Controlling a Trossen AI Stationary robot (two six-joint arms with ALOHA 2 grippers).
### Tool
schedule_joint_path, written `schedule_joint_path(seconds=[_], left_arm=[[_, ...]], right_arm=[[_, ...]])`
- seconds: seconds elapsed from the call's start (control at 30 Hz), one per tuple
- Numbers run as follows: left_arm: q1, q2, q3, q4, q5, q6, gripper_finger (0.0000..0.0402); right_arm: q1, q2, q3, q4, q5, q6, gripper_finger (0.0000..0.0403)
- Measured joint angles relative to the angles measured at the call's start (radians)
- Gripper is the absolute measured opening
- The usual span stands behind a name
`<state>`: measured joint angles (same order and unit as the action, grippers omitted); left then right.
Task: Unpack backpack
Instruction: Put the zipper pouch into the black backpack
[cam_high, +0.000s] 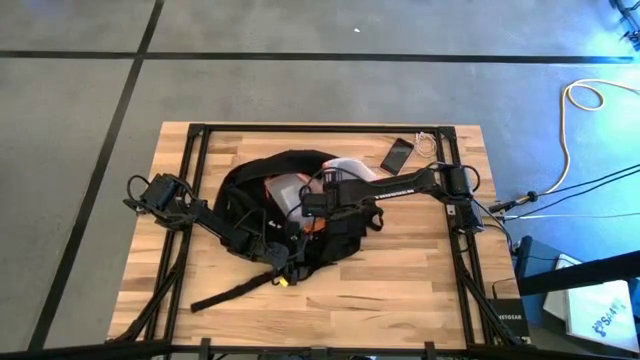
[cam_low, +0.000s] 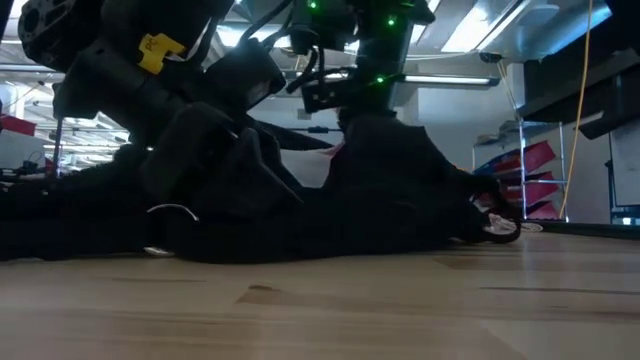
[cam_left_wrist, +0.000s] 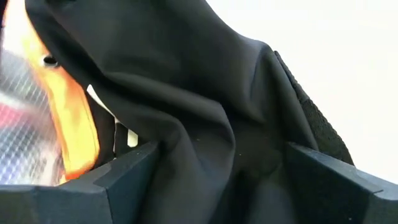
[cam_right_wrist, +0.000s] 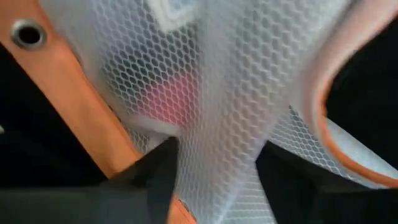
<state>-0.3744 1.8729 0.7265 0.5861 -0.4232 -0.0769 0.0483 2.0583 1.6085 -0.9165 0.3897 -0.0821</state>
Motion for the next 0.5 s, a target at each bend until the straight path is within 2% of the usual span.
schedule_joint_path(seconds=[0.13,0.23,0.5], left_arm=[[0.000,0.000,0.000,0.003,0.002,-0.003,0.0321],[0.000,0.000,0.000,0.005,0.002,-0.006,0.0321],[0.000,0.000,0.000,0.004,0.002,-0.013,0.0321]], right_arm=[[0.001,0.000,0.000,0.072,-0.021,-0.005,0.0086],[-0.005,0.000,0.000,0.121,-0.086,-0.010,0.0019],[-0.017,0.000,0.000,0.329,-0.240,0.015,0.0002]])
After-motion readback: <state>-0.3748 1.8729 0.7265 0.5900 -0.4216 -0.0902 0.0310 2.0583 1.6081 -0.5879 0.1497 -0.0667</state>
